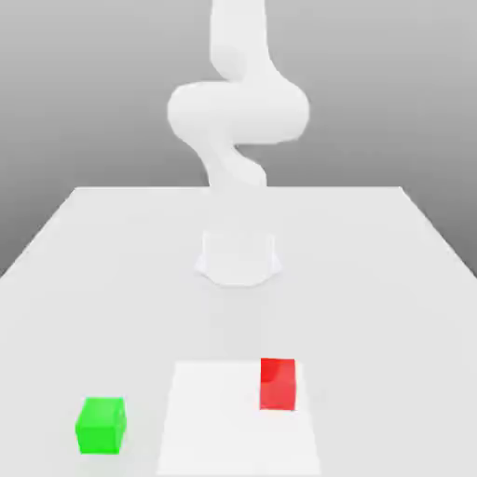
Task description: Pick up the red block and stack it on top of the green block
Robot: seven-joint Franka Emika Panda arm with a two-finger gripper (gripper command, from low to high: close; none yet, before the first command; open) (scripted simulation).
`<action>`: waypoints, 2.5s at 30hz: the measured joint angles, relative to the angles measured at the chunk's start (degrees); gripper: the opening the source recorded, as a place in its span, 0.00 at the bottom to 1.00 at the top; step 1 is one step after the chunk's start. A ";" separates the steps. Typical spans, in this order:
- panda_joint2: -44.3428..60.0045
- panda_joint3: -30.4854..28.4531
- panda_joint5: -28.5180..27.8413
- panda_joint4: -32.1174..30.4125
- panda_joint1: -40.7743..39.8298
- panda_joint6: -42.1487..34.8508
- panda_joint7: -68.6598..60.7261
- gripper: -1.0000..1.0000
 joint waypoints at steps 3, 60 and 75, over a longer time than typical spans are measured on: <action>3.52 3.15 0.34 -2.21 -2.54 2.19 7.64 0.50; 51.20 18.39 -12.09 -24.93 -13.17 32.87 103.73 0.00; 47.00 9.92 -1.47 -14.30 -26.01 18.36 90.66 0.00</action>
